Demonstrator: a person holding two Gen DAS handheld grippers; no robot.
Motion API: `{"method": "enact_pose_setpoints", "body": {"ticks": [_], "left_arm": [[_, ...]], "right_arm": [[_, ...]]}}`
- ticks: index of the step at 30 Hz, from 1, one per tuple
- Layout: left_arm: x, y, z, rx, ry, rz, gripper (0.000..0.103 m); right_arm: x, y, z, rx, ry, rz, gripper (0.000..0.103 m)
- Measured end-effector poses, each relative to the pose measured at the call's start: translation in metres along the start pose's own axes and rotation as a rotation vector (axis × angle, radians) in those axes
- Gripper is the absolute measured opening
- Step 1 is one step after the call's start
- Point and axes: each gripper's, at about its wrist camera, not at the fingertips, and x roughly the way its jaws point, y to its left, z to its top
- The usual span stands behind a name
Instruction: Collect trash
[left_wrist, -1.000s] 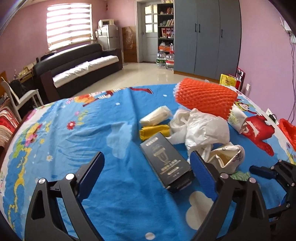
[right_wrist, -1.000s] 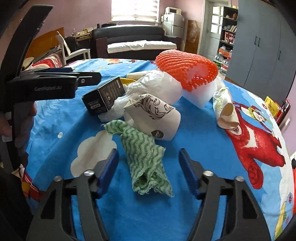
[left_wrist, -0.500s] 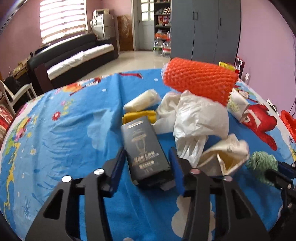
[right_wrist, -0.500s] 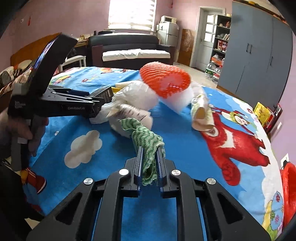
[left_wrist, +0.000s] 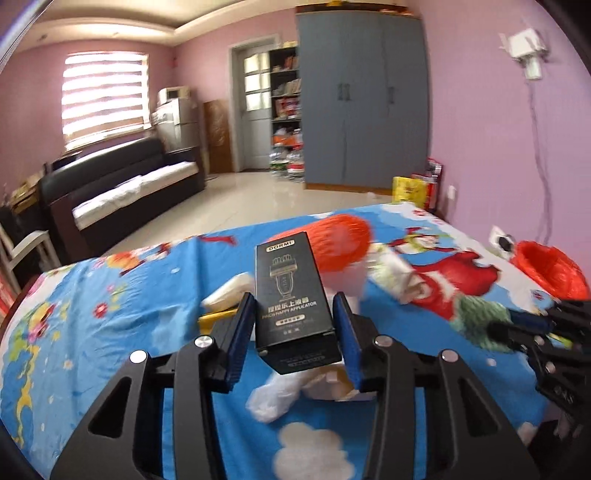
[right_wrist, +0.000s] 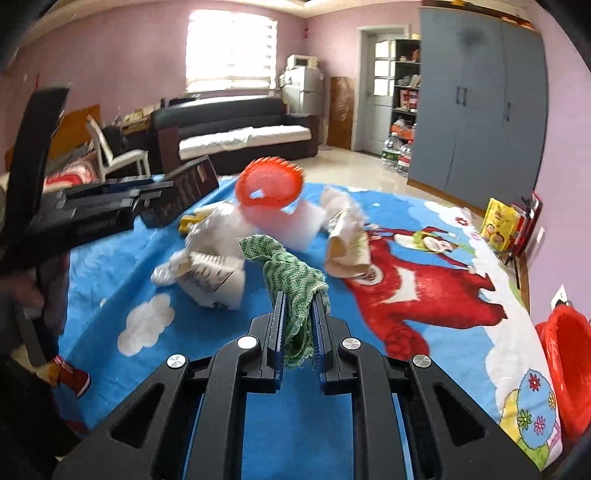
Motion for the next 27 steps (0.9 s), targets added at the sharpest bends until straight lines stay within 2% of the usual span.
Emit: {"method": "enact_pose_setpoints", "body": {"ticks": [3, 6, 18, 24, 27], "left_arm": [[-0.003, -0.023, 0.000, 0.058, -0.020, -0.043, 0.042], [-0.006, -0.039, 0.001, 0.099, -0.038, -0.053, 0.042], [-0.011, -0.099, 0.009, 0.150, -0.071, -0.151, 0.041], [-0.012, -0.143, 0.017, 0.176, -0.087, -0.232, 0.039], [-0.010, -0.162, 0.025, 0.184, -0.077, -0.244, 0.039]], "right_arm": [[-0.004, -0.008, 0.001, 0.021, -0.013, -0.009, 0.015], [-0.010, -0.016, 0.002, 0.045, -0.033, -0.019, 0.015], [-0.046, -0.064, 0.001, 0.117, -0.103, -0.101, 0.015], [-0.065, -0.093, -0.008, 0.147, -0.122, -0.154, 0.015], [-0.072, -0.108, -0.014, 0.173, -0.120, -0.178, 0.015]]}}
